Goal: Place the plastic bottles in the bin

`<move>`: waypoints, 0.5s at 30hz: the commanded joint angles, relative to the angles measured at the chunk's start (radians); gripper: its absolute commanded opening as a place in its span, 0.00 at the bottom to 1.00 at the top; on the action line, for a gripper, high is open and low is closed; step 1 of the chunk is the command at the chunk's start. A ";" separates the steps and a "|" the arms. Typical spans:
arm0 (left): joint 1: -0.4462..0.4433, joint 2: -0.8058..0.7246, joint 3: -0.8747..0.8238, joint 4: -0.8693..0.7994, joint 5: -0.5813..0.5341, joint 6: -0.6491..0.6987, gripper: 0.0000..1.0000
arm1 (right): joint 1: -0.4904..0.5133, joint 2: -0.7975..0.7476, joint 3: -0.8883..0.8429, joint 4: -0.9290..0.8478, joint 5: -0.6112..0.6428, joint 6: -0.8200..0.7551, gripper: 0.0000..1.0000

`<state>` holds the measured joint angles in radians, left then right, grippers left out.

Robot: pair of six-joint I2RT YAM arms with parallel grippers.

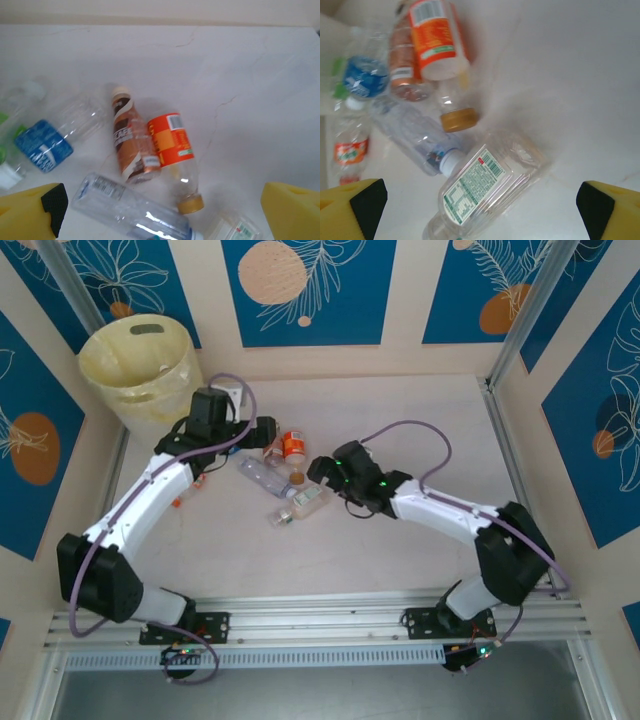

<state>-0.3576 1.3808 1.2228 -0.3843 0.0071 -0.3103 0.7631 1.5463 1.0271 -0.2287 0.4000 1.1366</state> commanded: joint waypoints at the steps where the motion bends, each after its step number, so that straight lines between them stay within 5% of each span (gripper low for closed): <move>1: 0.002 -0.098 -0.122 0.080 -0.085 -0.064 1.00 | 0.054 0.100 0.140 -0.232 0.169 0.220 1.00; 6: 0.022 -0.195 -0.280 0.160 -0.122 -0.106 1.00 | 0.093 0.265 0.316 -0.407 0.197 0.317 1.00; 15: 0.045 -0.217 -0.340 0.144 -0.131 -0.095 1.00 | 0.095 0.389 0.385 -0.433 0.161 0.354 0.98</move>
<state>-0.3252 1.1824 0.9005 -0.2684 -0.1032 -0.3920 0.8574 1.9163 1.3769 -0.6052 0.5320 1.4326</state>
